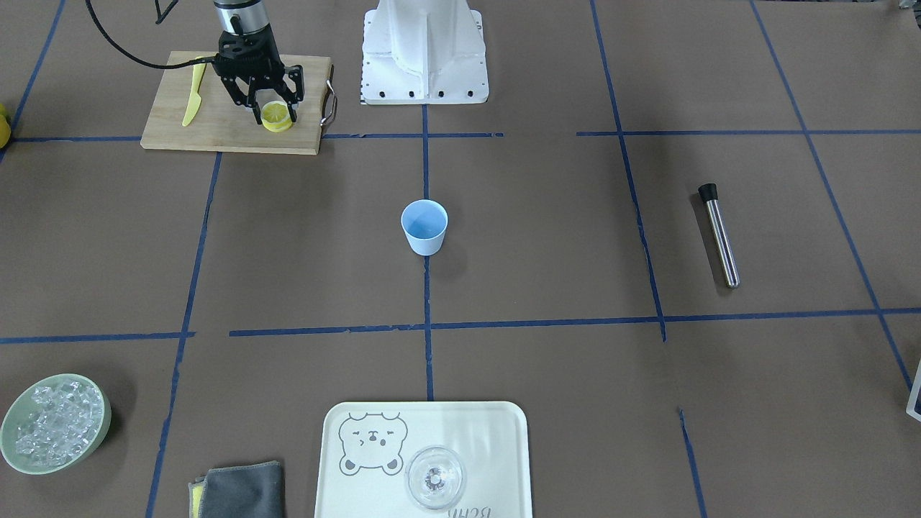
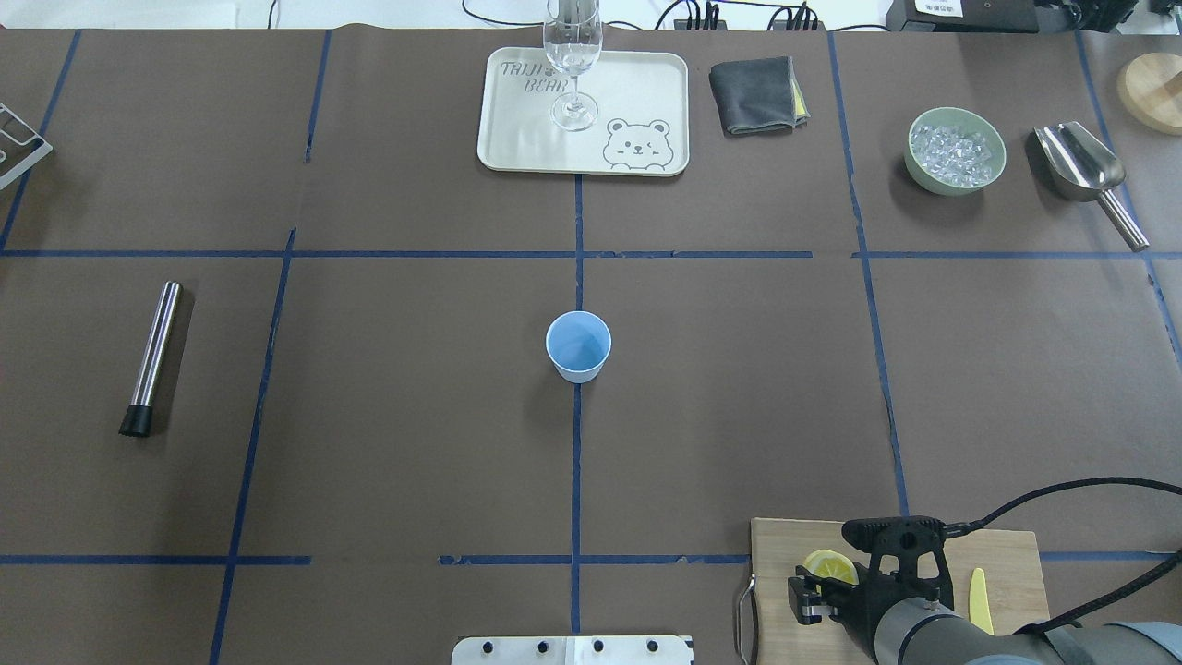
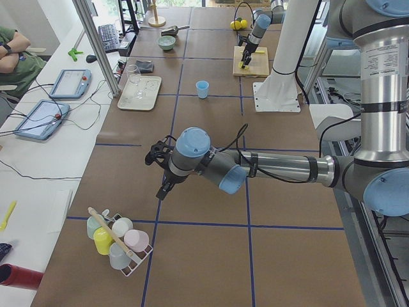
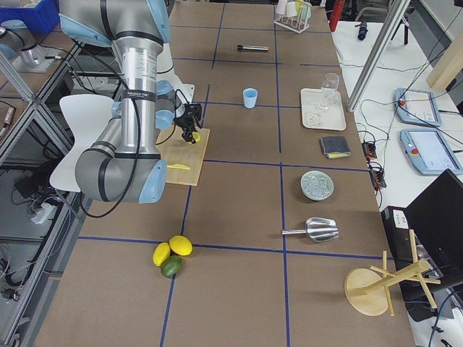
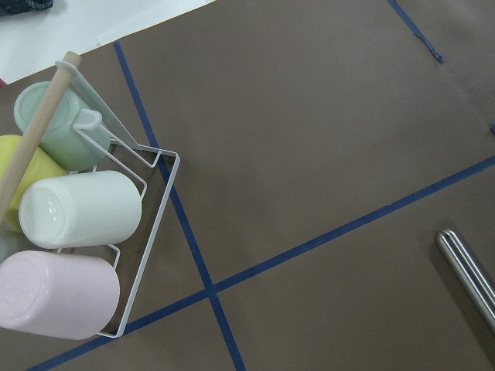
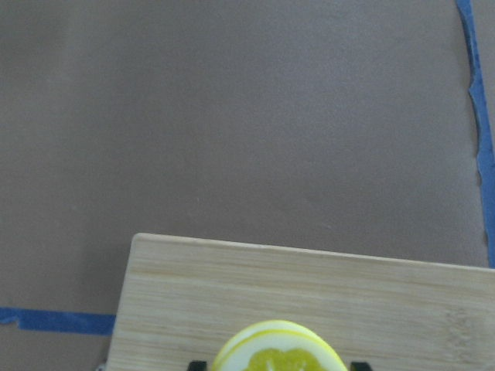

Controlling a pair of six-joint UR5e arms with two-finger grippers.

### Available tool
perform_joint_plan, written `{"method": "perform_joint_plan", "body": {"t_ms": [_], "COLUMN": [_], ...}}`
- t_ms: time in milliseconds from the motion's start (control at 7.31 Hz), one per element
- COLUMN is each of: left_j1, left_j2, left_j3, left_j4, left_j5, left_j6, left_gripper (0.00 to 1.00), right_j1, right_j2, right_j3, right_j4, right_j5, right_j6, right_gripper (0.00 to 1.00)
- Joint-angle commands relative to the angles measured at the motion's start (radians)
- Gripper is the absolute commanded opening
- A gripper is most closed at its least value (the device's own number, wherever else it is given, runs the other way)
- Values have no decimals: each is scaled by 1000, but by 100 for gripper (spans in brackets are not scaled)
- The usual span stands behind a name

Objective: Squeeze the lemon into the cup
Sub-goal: 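Lower the right gripper and grasp the lemon slice on the board, then carry the lemon slice with the right gripper over the blue cup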

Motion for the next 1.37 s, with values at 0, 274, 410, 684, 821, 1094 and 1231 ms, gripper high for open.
{"method": "perform_joint_plan", "body": {"t_ms": [0, 274, 410, 684, 821, 1094, 1231], "left_j1": [1, 0, 0, 0, 0, 0, 0], "left_j2": [-1, -1, -1, -1, 0, 0, 0], "left_j3": [0, 0, 0, 1, 1, 5, 6], "left_j4": [0, 0, 0, 2, 2, 2, 2], "left_j5": [0, 0, 0, 0, 3, 5, 6], "left_j6": [0, 0, 0, 0, 0, 0, 0], "left_gripper": [100, 100, 100, 100, 100, 100, 100], "right_j1": [3, 12, 33, 107, 160, 243, 292], "right_j2": [0, -5, 3, 56, 149, 402, 520], "right_j3": [19, 66, 124, 148, 140, 116, 70], "right_j4": [-1, -40, -104, -172, -274, -516, -606], "right_j5": [-1, 0, 22, 106, 165, 210, 244], "right_j6": [0, 0, -2, -11, -14, -64, -69], "right_gripper": [7, 7, 8, 8, 9, 9, 9]}}
